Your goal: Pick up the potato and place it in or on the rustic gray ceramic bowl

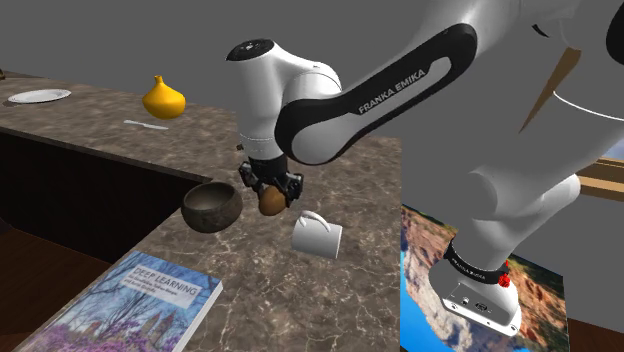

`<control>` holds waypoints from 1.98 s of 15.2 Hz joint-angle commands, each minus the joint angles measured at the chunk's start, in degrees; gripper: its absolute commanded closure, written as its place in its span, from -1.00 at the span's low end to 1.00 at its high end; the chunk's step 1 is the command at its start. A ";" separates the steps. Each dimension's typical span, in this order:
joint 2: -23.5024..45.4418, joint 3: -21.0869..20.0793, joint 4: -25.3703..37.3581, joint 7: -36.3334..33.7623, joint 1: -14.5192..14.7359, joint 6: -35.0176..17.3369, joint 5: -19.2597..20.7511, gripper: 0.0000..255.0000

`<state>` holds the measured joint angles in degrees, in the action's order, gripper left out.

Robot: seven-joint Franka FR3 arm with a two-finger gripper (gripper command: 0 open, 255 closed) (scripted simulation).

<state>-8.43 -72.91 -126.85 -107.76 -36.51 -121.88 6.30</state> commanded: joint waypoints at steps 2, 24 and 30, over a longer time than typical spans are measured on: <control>-2.78 2.67 1.04 2.66 2.01 2.02 -3.06 1.00; 26.04 -6.40 25.36 -13.63 3.91 23.53 24.00 1.00; 40.86 11.01 47.22 -14.64 29.50 32.59 34.08 1.00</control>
<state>29.81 -63.67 -83.56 -122.41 -10.37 -91.05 38.50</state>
